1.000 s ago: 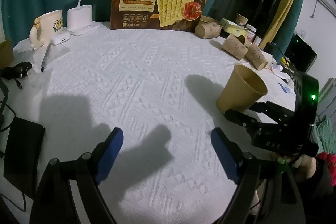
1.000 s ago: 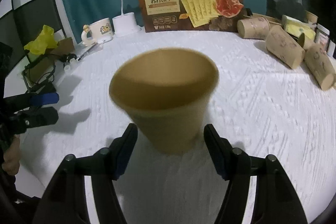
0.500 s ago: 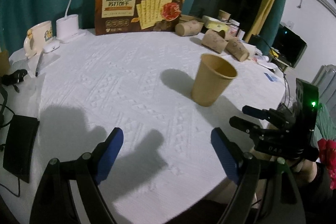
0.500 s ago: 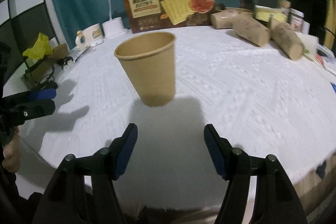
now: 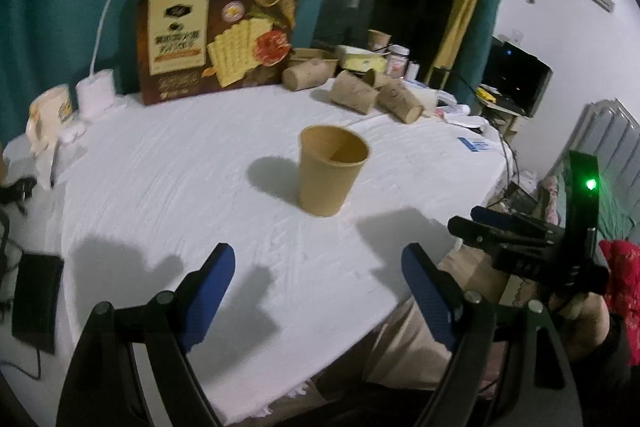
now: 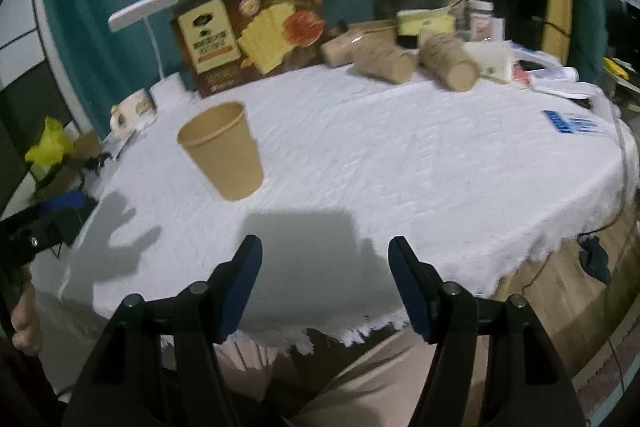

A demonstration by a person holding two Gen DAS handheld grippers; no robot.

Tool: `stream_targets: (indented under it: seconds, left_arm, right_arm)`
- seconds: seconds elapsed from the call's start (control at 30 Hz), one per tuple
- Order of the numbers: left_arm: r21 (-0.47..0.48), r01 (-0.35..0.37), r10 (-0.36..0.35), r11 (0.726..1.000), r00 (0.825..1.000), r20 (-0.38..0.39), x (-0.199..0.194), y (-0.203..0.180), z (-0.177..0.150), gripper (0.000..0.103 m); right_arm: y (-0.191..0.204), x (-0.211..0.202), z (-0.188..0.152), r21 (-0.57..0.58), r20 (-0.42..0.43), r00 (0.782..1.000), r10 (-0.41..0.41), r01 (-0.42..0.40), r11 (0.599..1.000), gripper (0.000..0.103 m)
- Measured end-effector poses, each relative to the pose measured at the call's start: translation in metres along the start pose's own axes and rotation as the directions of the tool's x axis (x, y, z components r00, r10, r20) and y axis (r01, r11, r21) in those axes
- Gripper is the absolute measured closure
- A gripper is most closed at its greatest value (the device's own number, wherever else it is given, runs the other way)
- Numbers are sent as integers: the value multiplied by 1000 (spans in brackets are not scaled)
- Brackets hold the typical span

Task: Flip cup upright

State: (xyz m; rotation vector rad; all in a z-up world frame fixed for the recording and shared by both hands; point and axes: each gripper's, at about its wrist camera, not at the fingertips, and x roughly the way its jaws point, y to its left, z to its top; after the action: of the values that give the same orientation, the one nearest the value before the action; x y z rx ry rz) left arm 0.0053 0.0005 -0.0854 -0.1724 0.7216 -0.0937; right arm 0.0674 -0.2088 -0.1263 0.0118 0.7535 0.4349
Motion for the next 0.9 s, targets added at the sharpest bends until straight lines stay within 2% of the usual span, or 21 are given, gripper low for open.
stream_targets:
  seconds: [0.33, 0.67, 0.83, 0.9]
  left_arm:
    - [102, 10, -25, 995, 990, 140, -37, -27, 42, 17]
    - [137, -10, -27, 990, 964, 265, -83, -33, 65, 17]
    - [115, -27, -20, 993, 921, 388, -108, -29, 60, 17]
    - [107, -43, -3, 993, 917, 398, -113, -26, 60, 17]
  right_arm:
    - [-1, -70, 30, 6, 117, 991, -61, 61, 998, 40]
    - [21, -151, 55, -41, 305, 951, -45, 60, 997, 36]
    - [34, -181, 59, -60, 377, 926, -17, 43, 997, 29]
    - [39, -190, 58, -63, 407, 913, -11, 40, 997, 26]
